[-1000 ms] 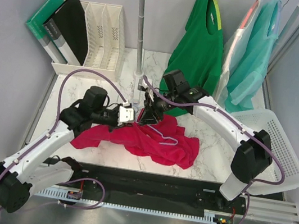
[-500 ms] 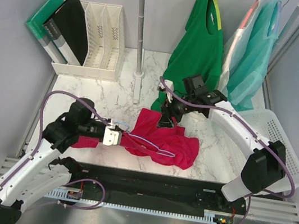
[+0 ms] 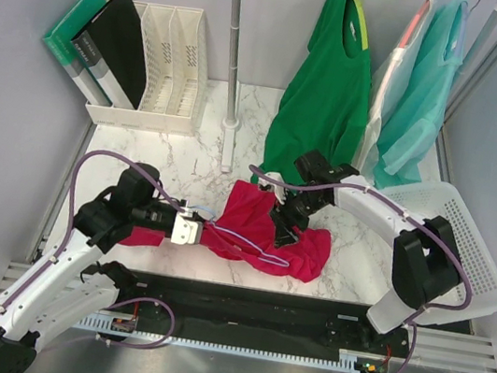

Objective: Place the t-shirt on the hanger

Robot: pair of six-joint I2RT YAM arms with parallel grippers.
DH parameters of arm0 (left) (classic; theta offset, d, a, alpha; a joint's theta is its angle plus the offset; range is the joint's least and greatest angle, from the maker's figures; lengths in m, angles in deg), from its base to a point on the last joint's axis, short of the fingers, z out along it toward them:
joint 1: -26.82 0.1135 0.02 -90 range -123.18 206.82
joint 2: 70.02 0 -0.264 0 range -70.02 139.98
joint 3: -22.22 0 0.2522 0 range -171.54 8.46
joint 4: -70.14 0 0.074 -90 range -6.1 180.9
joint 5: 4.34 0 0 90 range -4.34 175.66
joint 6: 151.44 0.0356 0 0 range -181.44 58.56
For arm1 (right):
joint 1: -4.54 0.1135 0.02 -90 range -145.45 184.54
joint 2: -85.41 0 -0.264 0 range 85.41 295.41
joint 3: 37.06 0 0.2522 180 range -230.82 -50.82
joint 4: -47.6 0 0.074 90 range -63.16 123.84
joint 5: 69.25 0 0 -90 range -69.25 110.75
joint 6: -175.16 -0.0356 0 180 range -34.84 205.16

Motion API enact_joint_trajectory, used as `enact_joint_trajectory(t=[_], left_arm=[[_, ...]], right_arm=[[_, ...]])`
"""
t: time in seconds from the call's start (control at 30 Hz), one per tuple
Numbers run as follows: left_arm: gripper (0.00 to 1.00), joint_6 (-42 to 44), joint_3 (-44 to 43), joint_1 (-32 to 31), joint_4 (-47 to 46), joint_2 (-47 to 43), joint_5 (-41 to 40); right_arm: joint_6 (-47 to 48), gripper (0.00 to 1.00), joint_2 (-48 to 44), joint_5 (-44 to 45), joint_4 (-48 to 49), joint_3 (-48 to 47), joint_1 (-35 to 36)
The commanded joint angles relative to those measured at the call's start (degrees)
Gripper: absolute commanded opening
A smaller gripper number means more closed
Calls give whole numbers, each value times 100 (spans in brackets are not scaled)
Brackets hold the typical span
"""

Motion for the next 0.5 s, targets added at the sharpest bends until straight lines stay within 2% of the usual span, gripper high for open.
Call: enact_joint_trajectory(t=[0.0,0.13,0.2,0.23,0.27,0.33,0.37,0.43,0.47], left_arm=[[2,210,-27,-27,-52,-22,80],[2,140,-18,-27,-70,-21,-26],[2,96,-10,-27,-78,-30,-61],[2,96,-27,-27,-79,-30,-79],[2,79,-27,-27,-96,-30,-148],[2,-106,-19,-27,-201,-13,-245],[2,-167,-10,-27,-219,-13,-315],[2,-719,60,-27,-516,-47,-499],[2,-1078,69,-27,-544,-83,-527]], right_arm=[[270,66,200,-332,260,75,30],[332,66,306,-587,287,127,30],[411,61,289,-789,269,163,30],[472,55,271,-815,252,189,30],[525,39,262,-842,165,181,30],[718,25,236,-912,7,181,-5],[780,14,175,-938,-151,189,-23],[885,0,78,-974,-249,216,-119],[903,0,-44,-974,-293,233,-172]])
